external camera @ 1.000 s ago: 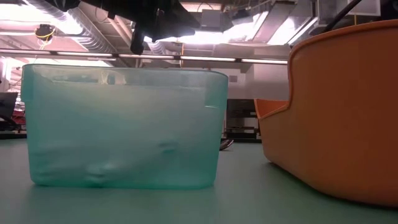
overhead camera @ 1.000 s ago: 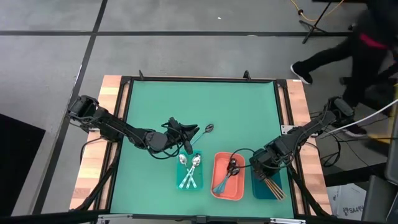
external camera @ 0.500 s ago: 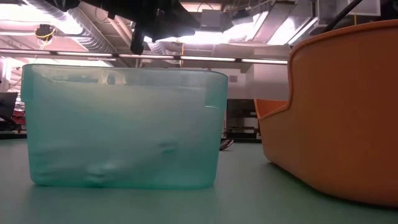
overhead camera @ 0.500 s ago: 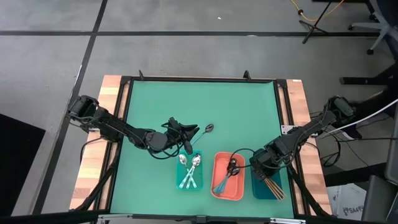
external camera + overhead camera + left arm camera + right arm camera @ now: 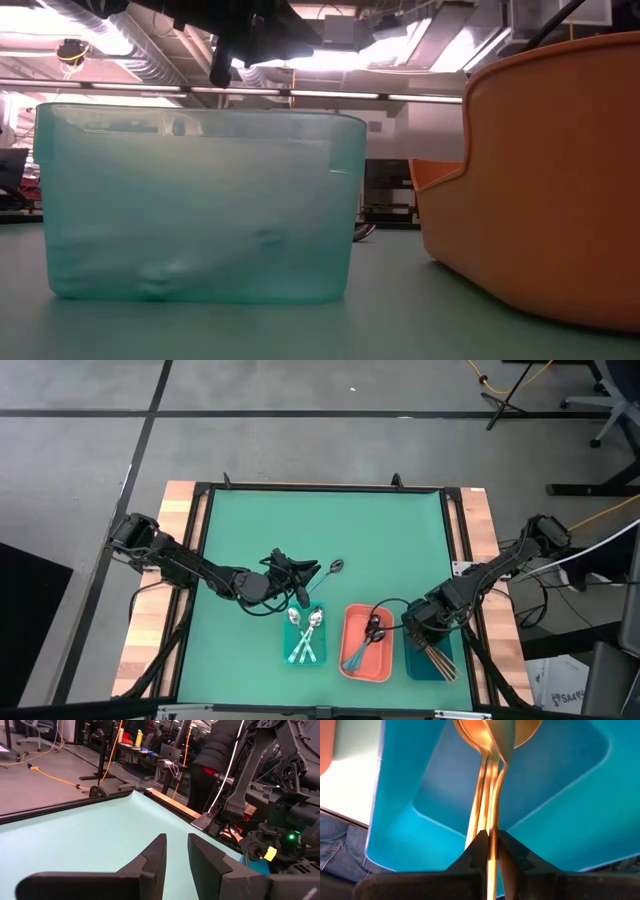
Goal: Sort silverware by color (type)
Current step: Put the golden spoon into the blue bin, then put the blue spoon into the orange bin
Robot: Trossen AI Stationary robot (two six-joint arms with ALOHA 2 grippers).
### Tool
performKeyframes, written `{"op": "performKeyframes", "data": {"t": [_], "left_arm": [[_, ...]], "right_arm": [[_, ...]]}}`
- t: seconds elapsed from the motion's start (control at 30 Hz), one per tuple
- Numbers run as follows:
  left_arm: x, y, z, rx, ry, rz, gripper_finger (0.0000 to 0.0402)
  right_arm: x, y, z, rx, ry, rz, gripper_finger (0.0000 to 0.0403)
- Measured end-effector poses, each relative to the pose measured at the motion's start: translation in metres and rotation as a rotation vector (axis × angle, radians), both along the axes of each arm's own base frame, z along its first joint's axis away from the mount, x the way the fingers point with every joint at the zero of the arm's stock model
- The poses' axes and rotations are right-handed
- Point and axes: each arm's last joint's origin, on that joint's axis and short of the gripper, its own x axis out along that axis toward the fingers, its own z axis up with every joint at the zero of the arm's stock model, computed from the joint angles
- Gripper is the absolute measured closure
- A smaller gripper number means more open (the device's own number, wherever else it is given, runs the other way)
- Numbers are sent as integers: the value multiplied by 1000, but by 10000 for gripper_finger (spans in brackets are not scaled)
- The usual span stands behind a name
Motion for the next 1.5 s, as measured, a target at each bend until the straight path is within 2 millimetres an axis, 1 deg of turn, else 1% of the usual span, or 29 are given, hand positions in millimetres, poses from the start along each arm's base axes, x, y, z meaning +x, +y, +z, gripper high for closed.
{"op": "performKeyframes", "data": {"t": [0.43,0.5,0.7,0.77,0.87,1.0,1.1,1.27,1.4,1.5], "left_arm": [[0,0,0,0,0,0,328],[0,0,0,0,0,0,328],[0,0,0,0,0,0,328],[0,0,0,0,0,0,328],[0,0,0,0,0,0,328],[0,0,0,0,0,0,328],[0,0,0,-1,-1,1,328],[3,5,2,-4,-6,-3,328],[14,12,19,24,-27,-79,328],[24,18,33,73,-23,-96,328]], "right_arm": [[0,0,0,1,0,2,380],[0,0,0,1,0,3,367],[0,0,0,-9,-1,0,295],[0,-1,0,-9,-1,0,276],[0,-1,0,-9,0,0,259],[0,0,0,-8,0,-1,254],[2,1,5,-4,-19,-2,254],[10,4,18,-34,-113,18,254],[13,4,32,-97,-164,46,253],[13,2,43,-162,-173,67,253]]}}
